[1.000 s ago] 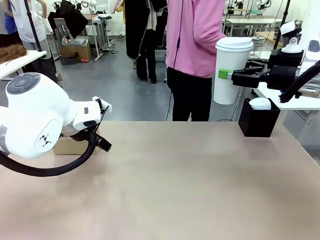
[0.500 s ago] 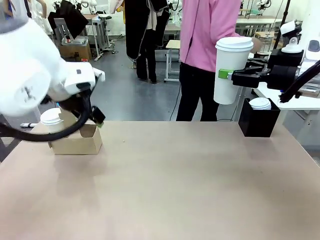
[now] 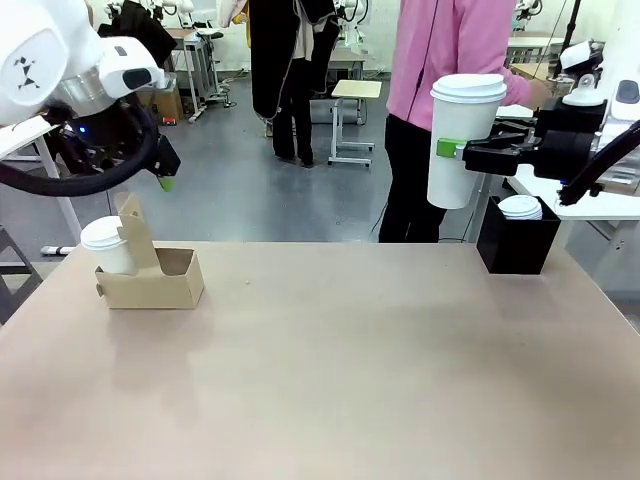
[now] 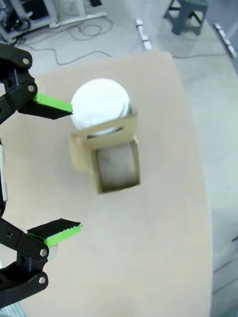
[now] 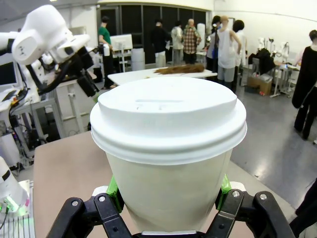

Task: Pour a drink into a cup and package it in a carrier.
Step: Position the Cup Carrier in the center of the table.

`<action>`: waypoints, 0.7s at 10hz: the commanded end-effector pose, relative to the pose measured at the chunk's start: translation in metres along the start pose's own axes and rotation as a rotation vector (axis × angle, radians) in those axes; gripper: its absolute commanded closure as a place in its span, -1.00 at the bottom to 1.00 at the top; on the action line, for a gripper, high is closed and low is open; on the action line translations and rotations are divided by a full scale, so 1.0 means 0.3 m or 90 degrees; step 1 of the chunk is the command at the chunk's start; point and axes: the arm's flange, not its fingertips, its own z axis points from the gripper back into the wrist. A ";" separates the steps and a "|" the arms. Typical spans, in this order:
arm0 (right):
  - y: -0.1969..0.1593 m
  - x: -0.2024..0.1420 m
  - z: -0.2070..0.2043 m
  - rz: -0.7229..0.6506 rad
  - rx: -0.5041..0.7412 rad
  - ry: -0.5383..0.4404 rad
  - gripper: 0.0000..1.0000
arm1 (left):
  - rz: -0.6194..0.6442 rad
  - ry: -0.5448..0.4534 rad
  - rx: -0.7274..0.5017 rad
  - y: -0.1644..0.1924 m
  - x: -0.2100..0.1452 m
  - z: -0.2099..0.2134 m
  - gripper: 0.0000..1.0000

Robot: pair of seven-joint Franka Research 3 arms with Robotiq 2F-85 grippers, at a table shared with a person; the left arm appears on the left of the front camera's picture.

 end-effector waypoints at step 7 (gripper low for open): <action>-0.004 0.014 -0.011 -0.001 -0.001 -0.011 -0.60 | 0.144 0.068 0.035 0.137 0.052 -0.238 0.17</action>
